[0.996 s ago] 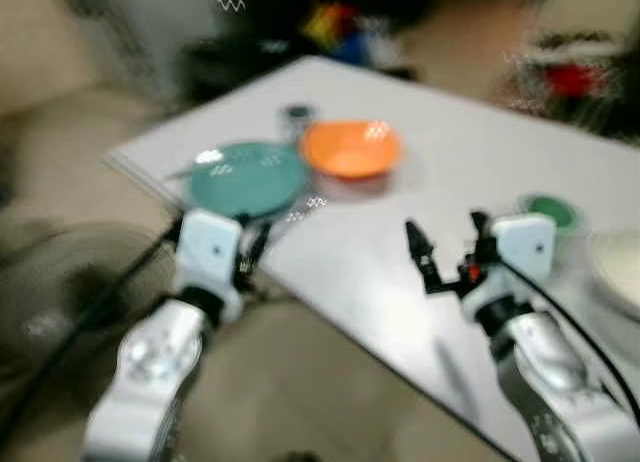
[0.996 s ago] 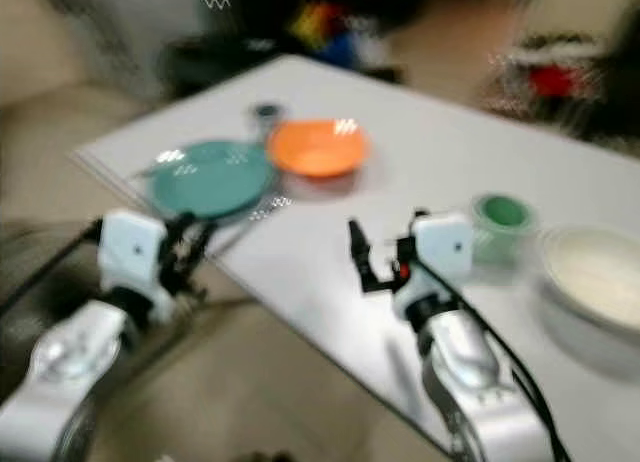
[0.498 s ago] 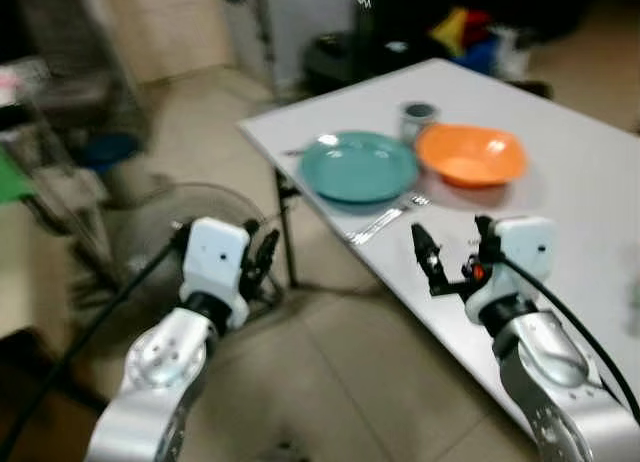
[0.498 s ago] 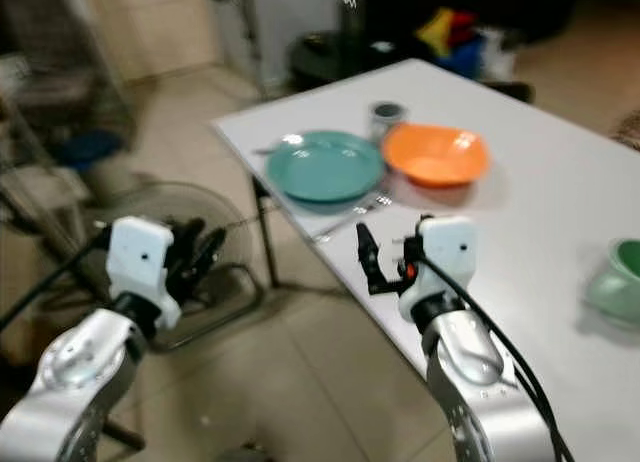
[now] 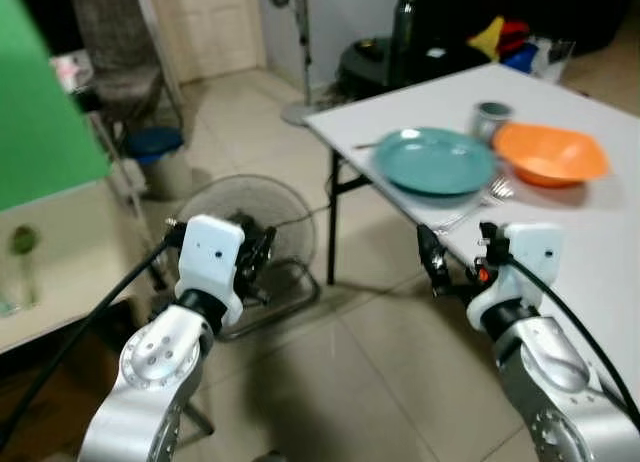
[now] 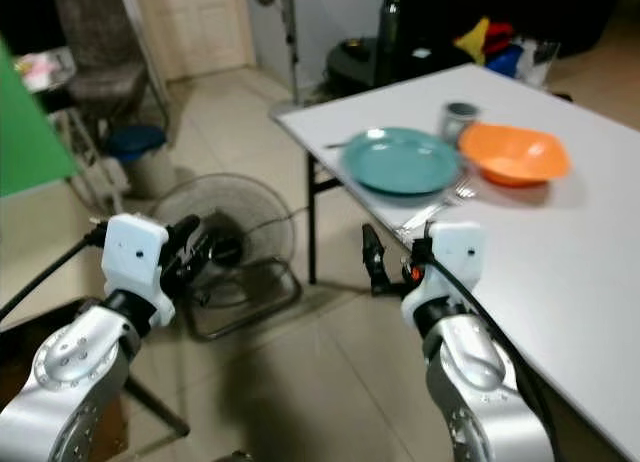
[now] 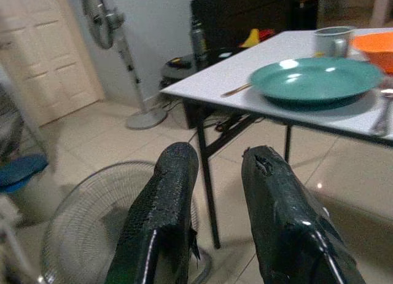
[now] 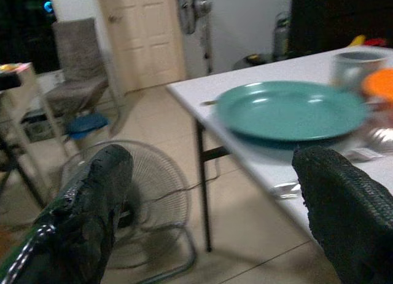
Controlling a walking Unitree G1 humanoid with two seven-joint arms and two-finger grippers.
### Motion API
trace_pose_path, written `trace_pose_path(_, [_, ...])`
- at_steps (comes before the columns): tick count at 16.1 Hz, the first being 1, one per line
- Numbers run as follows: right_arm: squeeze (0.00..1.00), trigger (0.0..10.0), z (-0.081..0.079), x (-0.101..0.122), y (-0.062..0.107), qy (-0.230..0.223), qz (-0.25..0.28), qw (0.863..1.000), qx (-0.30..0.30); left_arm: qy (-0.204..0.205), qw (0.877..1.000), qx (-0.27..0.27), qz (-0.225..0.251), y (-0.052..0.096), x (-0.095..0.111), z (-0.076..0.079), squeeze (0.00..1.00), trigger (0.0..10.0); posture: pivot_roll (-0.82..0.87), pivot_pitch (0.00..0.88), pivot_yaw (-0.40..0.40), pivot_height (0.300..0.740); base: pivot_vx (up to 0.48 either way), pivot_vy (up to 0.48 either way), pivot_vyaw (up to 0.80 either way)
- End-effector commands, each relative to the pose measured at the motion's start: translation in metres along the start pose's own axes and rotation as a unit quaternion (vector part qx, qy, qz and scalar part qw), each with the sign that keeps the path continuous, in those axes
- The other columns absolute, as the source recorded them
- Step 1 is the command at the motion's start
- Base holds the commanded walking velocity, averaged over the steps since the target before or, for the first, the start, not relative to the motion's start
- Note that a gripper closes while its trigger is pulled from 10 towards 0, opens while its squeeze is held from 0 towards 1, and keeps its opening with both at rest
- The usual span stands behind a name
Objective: Setting the table
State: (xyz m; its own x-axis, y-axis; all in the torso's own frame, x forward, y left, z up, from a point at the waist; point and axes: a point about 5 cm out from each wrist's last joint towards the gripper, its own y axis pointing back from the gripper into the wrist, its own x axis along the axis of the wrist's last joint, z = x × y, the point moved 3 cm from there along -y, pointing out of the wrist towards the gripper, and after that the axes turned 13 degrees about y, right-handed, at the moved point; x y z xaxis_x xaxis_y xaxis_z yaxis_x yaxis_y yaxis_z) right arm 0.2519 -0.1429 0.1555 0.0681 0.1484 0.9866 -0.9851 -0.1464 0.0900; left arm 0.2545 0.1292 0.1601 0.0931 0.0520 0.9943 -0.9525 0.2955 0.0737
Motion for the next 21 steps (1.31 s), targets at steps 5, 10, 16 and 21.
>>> trace_pose_path(5, [1.00,10.0,-0.0044,0.0034,-0.0010,-0.003,0.006,1.000,0.010,-0.009,1.000,0.005,0.003,0.0002,0.0033,-0.0045,0.00,10.0,0.10,0.000,0.048,0.740,0.000,0.332,0.00])
trace_pose_path(10, [1.00,10.0,-0.0060,0.0048,-0.0030,-0.002,0.008,1.000,0.016,-0.008,1.000,0.005,0.002,0.0004,0.0028,-0.0043,0.00,10.0,0.10,0.000,0.044,0.740,0.000,0.330,0.00])
trace_pose_path(16, [1.00,10.0,-0.0078,0.0062,-0.0046,0.004,0.012,1.000,0.024,-0.007,1.000,0.005,0.003,0.0002,0.0030,-0.0045,0.00,10.0,0.10,0.000,0.042,0.740,0.000,0.329,0.00])
trace_pose_path(21, [1.00,10.0,-0.0103,0.0081,-0.0082,0.004,0.015,1.000,0.027,-0.014,1.000,0.004,0.007,-0.0033,0.0062,-0.0065,0.00,10.0,0.11,0.000,0.050,0.740,0.000,0.199,0.00])
